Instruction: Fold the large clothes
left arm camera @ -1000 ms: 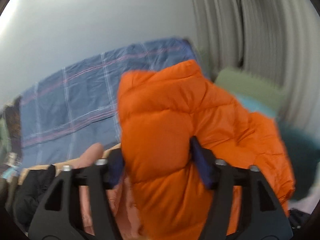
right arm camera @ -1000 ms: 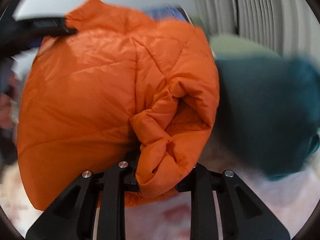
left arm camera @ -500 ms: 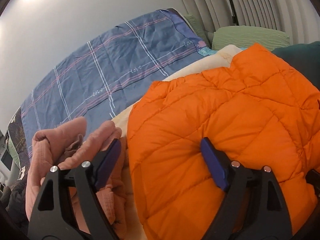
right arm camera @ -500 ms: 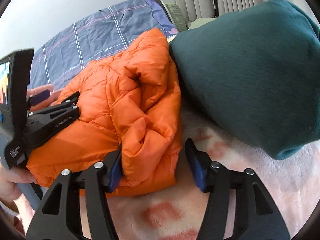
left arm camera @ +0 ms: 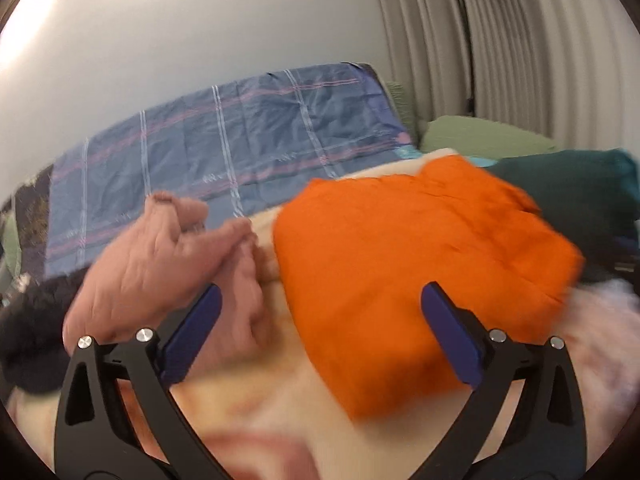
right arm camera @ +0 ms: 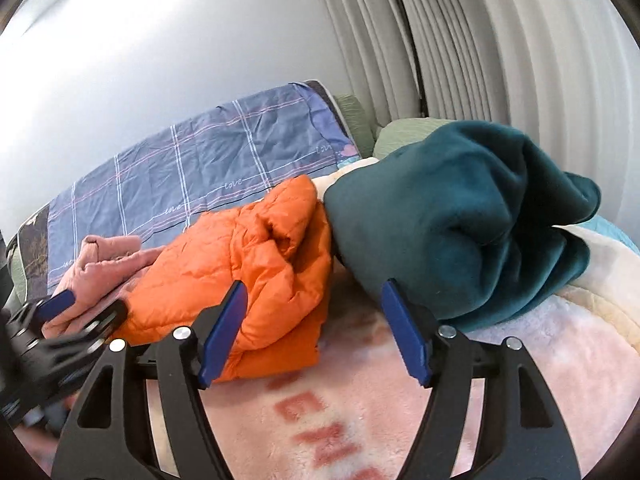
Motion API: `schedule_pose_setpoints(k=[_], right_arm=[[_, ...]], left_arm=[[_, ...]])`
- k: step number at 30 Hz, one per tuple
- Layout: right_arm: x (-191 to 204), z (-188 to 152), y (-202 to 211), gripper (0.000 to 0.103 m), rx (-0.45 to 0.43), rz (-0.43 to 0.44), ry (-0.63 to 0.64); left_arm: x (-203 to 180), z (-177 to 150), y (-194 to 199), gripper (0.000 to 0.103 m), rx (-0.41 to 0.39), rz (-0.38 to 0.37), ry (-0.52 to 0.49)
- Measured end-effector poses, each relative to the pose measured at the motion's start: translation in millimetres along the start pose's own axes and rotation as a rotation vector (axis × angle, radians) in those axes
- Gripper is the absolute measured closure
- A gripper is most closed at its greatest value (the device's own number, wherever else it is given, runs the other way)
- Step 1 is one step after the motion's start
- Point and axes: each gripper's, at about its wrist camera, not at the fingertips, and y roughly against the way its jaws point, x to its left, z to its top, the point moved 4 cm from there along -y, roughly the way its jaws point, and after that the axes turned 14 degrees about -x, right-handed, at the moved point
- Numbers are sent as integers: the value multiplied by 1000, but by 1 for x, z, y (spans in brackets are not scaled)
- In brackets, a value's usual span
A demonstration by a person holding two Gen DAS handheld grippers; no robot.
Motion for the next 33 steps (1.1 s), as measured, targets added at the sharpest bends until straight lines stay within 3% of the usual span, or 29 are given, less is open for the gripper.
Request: schedule_pose_setpoints(k=[4, 8, 13, 15, 21, 26, 33], right_arm=[[4, -4, -5, 33, 14, -8, 33], [10, -6, 16, 33, 28, -104, 89], [32, 0, 111, 32, 20, -112, 185], [38, 5, 154, 23, 2, -100, 168], [57, 27, 265, 16, -79, -85, 154], [80, 23, 319, 12, -38, -10, 153], [95, 24, 373, 12, -89, -28, 181]], left_arm=[[-11, -5, 42, 2, 35, -34, 21], [-13, -5, 84, 2, 33, -43, -9], [-3, 4, 144, 2, 9, -54, 18], [4, 9, 169, 2, -5, -55, 50], [2, 13, 247, 2, -30, -72, 2], [1, 7, 309, 2, -49, -100, -5], [17, 3, 380, 2, -125, -70, 17]])
